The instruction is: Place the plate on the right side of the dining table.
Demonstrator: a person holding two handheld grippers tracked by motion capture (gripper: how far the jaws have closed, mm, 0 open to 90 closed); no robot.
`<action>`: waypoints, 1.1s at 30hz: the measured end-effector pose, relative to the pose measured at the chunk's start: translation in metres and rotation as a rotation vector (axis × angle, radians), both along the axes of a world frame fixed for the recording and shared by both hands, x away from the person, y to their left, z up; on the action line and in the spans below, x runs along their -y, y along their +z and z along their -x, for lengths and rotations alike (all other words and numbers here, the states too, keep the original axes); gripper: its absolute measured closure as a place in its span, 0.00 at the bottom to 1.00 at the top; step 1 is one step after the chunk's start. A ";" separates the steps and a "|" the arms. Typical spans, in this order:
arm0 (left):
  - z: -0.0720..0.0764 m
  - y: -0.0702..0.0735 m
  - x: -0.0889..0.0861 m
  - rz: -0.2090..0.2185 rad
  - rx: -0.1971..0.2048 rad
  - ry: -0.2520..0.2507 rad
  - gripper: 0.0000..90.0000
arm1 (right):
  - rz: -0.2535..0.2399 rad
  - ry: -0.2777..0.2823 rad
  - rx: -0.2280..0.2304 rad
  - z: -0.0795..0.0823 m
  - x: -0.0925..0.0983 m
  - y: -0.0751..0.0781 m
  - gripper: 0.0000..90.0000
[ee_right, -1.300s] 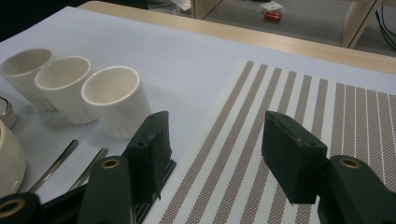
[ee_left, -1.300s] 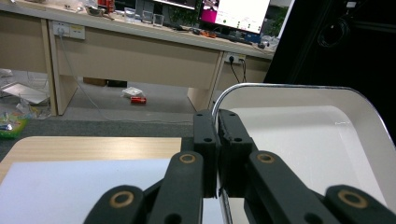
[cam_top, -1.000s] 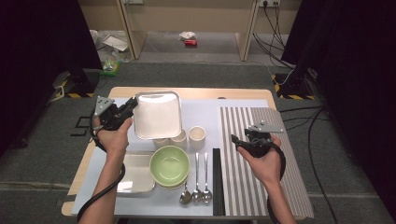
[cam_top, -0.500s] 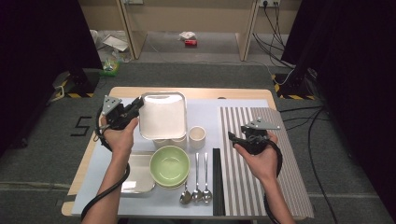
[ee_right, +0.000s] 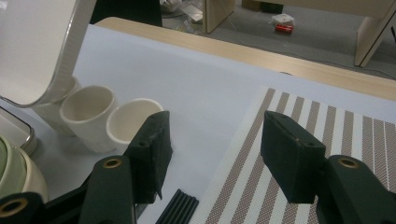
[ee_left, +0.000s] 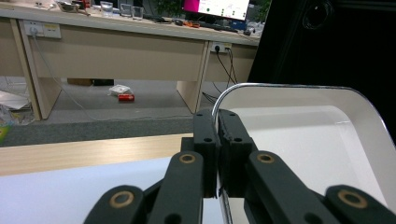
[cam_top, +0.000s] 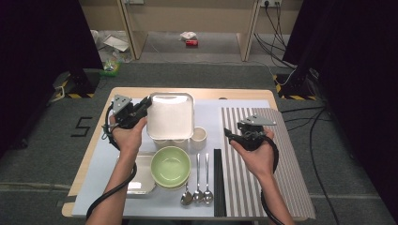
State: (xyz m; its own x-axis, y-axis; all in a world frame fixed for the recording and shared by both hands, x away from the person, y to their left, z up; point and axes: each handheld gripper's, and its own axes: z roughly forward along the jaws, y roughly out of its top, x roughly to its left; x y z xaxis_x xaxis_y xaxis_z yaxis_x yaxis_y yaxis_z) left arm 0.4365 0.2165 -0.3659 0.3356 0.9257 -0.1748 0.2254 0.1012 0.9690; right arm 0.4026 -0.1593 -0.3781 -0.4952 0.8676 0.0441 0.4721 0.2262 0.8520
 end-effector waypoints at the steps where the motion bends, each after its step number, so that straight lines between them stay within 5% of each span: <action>1: 0.000 0.000 0.002 -0.008 0.001 -0.003 0.96 | 0.000 0.004 0.006 -0.001 -0.002 0.001 0.48; 33: 0.001 0.000 0.028 -0.082 0.011 -0.031 0.96 | -0.025 0.078 0.039 -0.030 -0.060 0.029 0.51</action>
State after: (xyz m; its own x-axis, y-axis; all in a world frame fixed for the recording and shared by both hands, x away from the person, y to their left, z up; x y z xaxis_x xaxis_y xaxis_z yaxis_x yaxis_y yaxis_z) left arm 0.4360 0.1890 -0.3659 0.3655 0.9259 -0.0954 0.2165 0.0151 0.9762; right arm 0.4328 -0.0988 -0.3488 -0.5632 0.8251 0.0442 0.4199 0.2397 0.8753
